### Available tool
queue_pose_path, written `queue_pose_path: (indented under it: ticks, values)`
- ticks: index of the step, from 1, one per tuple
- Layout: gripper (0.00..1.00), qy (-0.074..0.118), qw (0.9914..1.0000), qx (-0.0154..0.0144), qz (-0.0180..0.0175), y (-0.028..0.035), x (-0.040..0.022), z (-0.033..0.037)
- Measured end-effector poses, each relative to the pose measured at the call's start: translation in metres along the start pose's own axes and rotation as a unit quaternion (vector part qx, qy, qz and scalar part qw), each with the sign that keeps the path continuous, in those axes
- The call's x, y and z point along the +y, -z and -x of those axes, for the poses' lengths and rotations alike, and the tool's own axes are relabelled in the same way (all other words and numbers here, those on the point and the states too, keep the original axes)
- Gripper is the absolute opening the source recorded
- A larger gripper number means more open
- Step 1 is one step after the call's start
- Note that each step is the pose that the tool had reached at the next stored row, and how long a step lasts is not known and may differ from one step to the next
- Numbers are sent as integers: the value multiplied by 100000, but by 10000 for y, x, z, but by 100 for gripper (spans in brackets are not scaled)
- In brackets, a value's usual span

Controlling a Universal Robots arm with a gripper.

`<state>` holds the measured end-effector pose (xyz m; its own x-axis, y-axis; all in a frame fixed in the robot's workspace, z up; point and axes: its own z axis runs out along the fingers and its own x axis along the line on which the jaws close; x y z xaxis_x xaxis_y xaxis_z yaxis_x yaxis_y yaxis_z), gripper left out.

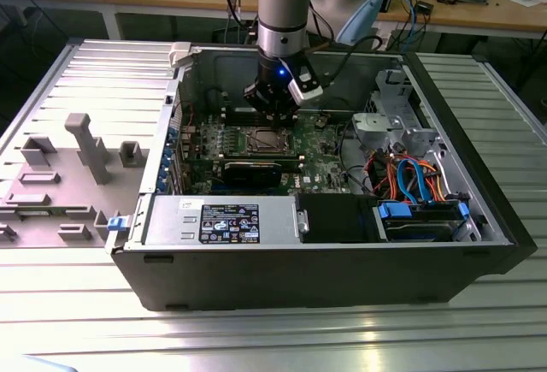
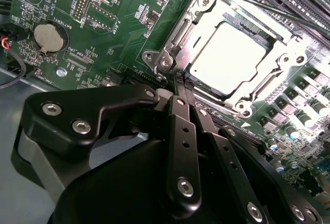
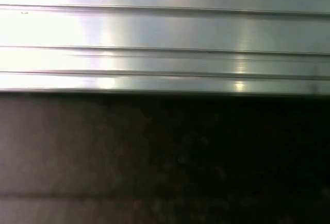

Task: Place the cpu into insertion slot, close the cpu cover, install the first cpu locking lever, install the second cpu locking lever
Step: 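Install the first cpu locking lever, then install the second cpu locking lever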

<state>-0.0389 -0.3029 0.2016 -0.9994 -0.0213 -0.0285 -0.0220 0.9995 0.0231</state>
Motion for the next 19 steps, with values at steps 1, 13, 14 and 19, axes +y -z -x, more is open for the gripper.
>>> queue_pose_path:
  ticks: [1, 13, 14, 19]
  values:
    - [11, -1, 100000, -7, 142, -1, 1, 0]
    - [11, -40, 99994, -35, 1121, 60, -36, 2]
    - [11, -44, 99994, -34, 1121, 60, -37, 2]
    - [11, -37, 99994, -33, 1117, 60, -50, 2]
